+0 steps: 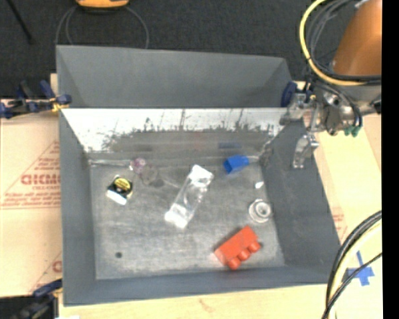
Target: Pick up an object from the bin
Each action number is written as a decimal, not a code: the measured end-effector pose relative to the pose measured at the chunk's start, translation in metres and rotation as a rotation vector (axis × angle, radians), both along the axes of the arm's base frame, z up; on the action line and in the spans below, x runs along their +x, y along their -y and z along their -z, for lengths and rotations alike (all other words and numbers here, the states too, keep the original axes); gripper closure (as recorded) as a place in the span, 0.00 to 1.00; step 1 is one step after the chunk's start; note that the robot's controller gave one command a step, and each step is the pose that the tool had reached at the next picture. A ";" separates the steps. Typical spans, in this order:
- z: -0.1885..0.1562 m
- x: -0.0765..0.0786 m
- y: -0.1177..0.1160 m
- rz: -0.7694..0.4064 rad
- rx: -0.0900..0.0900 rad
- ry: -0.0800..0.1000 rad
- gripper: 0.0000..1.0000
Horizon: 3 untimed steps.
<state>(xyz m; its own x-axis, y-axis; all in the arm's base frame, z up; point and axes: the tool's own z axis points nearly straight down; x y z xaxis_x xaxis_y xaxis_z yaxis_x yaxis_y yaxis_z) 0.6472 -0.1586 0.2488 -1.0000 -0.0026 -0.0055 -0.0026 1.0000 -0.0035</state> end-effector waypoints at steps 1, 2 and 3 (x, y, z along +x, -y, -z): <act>0.112 -0.008 -0.002 0.194 0.006 -0.007 0.00; 0.175 -0.004 0.004 -0.007 0.001 0.003 0.00; 0.173 -0.029 -0.036 0.217 0.004 0.003 0.00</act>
Offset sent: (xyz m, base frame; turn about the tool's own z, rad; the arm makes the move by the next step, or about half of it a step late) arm -0.0078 0.0021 -0.1084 0.1943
